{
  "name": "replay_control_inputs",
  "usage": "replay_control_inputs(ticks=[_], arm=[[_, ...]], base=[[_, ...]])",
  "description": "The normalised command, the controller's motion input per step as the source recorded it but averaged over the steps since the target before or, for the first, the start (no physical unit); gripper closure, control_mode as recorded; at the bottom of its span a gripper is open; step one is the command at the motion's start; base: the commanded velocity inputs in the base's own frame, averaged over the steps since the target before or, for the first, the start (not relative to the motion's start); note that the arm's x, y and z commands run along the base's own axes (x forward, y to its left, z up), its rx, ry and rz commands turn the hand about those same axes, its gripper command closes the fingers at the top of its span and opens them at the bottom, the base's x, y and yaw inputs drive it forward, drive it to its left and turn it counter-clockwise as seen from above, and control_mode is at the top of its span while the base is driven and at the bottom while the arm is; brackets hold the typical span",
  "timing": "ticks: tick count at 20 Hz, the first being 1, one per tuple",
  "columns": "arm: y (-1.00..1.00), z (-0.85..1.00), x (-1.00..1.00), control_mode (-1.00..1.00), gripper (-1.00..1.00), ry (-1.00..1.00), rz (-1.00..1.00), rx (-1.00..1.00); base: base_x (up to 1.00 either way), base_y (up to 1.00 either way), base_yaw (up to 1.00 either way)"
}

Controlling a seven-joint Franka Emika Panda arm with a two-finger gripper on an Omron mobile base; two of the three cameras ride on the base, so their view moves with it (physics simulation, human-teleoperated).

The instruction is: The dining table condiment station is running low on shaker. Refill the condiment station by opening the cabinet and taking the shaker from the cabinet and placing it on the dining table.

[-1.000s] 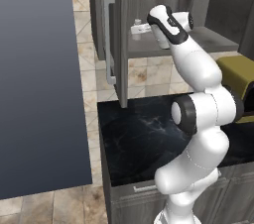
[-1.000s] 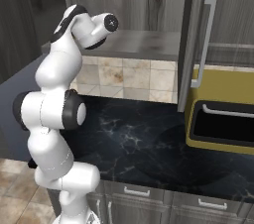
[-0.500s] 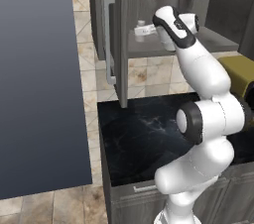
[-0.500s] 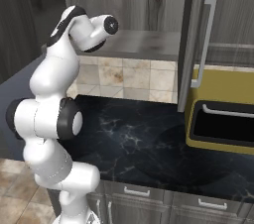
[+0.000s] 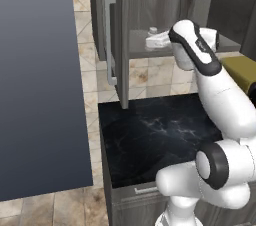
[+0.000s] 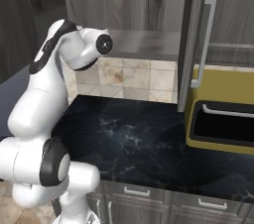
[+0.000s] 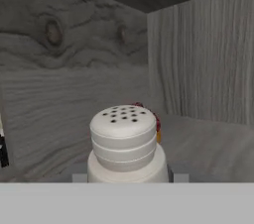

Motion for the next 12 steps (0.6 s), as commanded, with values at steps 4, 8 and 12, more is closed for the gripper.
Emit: replay_control_inputs(ticks=[4,8,12], arm=[[-0.09,0.03,-1.00,-1.00,1.00,0.00,-0.10,0.01],[-0.23,0.02,-1.00,-1.00,1.00,0.01,-0.09,0.00],[-0.20,0.00,-1.00,-1.00,1.00,0.03,-0.10,0.00]], base=[[0.00,0.00,0.00],[0.00,0.00,0.00],[0.00,0.00,0.00]])
